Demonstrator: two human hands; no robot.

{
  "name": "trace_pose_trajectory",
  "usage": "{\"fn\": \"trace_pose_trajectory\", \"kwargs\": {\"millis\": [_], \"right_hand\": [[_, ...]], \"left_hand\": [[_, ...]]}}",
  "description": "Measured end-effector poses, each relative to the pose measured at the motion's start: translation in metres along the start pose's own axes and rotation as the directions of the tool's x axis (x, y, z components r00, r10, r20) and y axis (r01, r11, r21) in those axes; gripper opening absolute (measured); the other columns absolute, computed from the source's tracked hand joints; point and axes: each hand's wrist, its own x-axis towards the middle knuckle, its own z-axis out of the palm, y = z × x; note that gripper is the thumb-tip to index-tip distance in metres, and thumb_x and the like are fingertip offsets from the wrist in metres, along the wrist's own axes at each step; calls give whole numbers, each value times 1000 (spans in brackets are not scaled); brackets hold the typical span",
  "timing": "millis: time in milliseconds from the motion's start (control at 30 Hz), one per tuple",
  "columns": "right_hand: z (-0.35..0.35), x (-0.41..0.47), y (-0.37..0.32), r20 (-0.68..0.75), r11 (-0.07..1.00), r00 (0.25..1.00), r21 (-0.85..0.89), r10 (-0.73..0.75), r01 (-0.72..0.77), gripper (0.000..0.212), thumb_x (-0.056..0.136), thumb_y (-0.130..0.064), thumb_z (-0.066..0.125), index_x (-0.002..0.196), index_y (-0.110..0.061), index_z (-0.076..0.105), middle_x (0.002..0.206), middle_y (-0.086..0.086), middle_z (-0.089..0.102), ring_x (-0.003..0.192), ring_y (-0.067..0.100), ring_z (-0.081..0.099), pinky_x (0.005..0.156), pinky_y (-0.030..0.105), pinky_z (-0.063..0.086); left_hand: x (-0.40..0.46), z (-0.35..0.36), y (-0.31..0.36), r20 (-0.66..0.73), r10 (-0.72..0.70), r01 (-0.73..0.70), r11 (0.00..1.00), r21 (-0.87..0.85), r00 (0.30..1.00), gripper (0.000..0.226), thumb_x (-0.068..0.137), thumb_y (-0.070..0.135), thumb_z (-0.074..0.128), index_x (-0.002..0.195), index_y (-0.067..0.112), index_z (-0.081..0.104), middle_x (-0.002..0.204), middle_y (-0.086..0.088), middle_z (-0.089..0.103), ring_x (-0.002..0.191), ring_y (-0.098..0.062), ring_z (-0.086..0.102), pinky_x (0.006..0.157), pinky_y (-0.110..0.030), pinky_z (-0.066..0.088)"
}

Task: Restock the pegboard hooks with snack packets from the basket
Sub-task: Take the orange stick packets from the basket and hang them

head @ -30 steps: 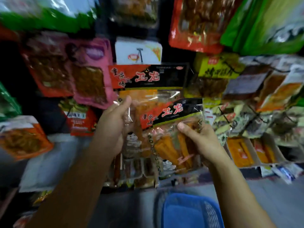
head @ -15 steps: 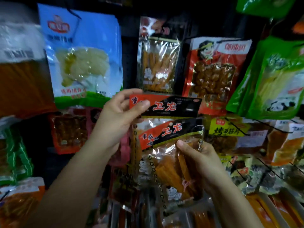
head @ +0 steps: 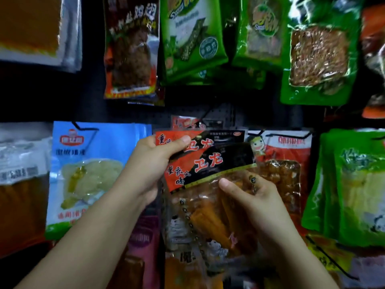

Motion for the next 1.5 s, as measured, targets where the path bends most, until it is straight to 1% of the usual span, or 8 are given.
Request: {"fn": "trace_pose_trajectory", "kwargs": {"millis": [133, 267, 433, 633, 867, 1067, 1367, 1500], "right_hand": [[1, 22, -2, -33, 999, 999, 5, -32, 32, 5, 77, -33, 73, 79, -28, 73, 81, -1, 77, 74, 14, 74, 66, 28, 58], [0, 31, -5, -106, 998, 992, 20, -63, 66, 17, 67, -47, 73, 75, -32, 72, 76, 0, 76, 71, 18, 73, 69, 39, 59], [2, 37, -16, -159, 991, 981, 50, -114, 123, 23, 65, -48, 73, 67, -26, 70, 68, 3, 73, 64, 22, 71, 64, 42, 60], [-2, 44, -25, -199, 987, 973, 87, -114, 133, 28, 77, -32, 73, 76, -6, 64, 75, 18, 71, 71, 34, 71, 64, 44, 59], [-4, 48, -28, -174, 990, 984, 129, -36, 59, 20, 75, -32, 75, 67, -15, 67, 62, 6, 68, 60, 23, 69, 54, 31, 59], [-7, 47, -27, -181, 984, 983, 178, 29, 4, 43, 75, -31, 75, 91, 7, 59, 85, 26, 69, 76, 39, 70, 58, 36, 59], [-8, 45, -29, -123, 969, 989, 242, 80, -49, 39, 66, -35, 74, 92, -6, 69, 83, 9, 76, 75, 25, 74, 58, 30, 57], [-8, 46, -31, -95, 961, 992, 271, 79, -51, 37, 71, -31, 74, 93, -2, 68, 85, 15, 75, 73, 29, 74, 48, 27, 55]], "left_hand": [[20, -1, 9, -10, 146, -143, 980, 136, 989, 6, 79, 16, 71, 83, 20, 72, 72, 0, 75, 66, -13, 72, 53, -19, 53], [33, 1, 25, 68, 330, -335, 891, 308, 941, 6, 75, 24, 76, 78, 30, 76, 76, 6, 75, 71, -7, 70, 61, -18, 53], [43, 18, 45, 57, 418, -412, 847, 337, 907, 7, 76, 22, 77, 70, 27, 75, 70, 6, 73, 65, -6, 68, 57, -17, 52], [53, 34, 57, 36, 395, -388, 874, 294, 918, 10, 77, 15, 76, 71, 22, 73, 61, 6, 71, 57, -6, 68, 53, -17, 51], [62, 38, 56, 15, 340, -330, 899, 288, 940, 7, 75, 14, 77, 72, 19, 73, 58, 4, 71, 54, -9, 67, 51, -20, 52], [62, 41, 57, 38, 312, -309, 904, 295, 949, 7, 74, 11, 77, 72, 16, 72, 57, 6, 69, 52, -6, 66, 48, -17, 50], [62, 44, 58, 57, 308, -308, 888, 342, 950, 5, 74, 16, 79, 73, 18, 74, 66, 4, 71, 58, -11, 69, 50, -22, 53], [64, 41, 57, 59, 321, -319, 869, 377, 945, 10, 78, 20, 75, 69, 24, 71, 62, 8, 70, 59, -10, 69, 55, -25, 57]]}}
